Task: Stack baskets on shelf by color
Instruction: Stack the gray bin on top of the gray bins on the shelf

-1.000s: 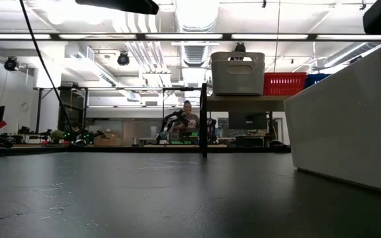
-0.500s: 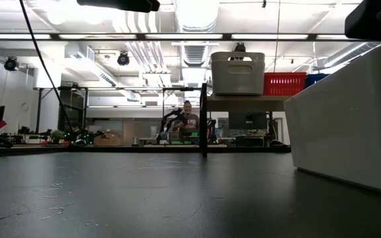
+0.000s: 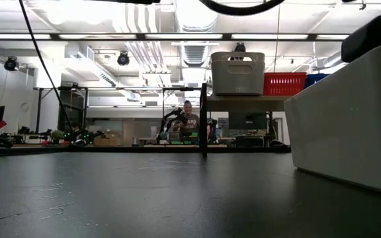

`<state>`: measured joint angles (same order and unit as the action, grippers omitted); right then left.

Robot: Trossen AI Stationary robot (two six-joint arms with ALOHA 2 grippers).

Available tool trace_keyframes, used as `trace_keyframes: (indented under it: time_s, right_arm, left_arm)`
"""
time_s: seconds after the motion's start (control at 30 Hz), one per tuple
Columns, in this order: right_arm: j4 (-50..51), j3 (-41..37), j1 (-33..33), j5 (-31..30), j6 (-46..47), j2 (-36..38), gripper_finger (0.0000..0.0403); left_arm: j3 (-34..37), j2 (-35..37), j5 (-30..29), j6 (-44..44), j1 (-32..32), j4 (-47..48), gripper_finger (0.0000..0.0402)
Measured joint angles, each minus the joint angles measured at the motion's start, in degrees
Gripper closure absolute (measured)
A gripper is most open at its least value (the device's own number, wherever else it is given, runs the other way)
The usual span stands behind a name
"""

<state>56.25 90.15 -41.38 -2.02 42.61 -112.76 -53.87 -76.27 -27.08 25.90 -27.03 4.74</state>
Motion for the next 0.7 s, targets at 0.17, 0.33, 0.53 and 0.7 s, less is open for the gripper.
trace_keyframes:
  time_s: [0.17, 0.33, 0.53, 0.7]
  right_arm:
    - [-0.3, 0.0, 0.0, 0.1, -0.4, -1.0, 0.0342]
    - [-0.4, 0.1, 0.0, 0.1, -0.3, -0.7, 0.038]
    - [-0.3, 0.8, 0.0, 0.0, -1.4, 0.0, 0.0394]
    - [1.2, 3.2, 0.0, 0.9, -2.6, 0.0, 0.0394]
  left_arm:
    - [0.3, 0.0, 0.0, -1.4, 0.0, 0.3, 0.0309]
    - [0.4, 0.0, 0.0, -1.4, 0.0, 0.3, 0.0309]
    - [0.4, 0.0, 0.0, -1.4, -0.1, 0.3, 0.0309]
    - [0.5, 0.2, 0.0, -1.2, 0.0, 0.3, 0.0309]
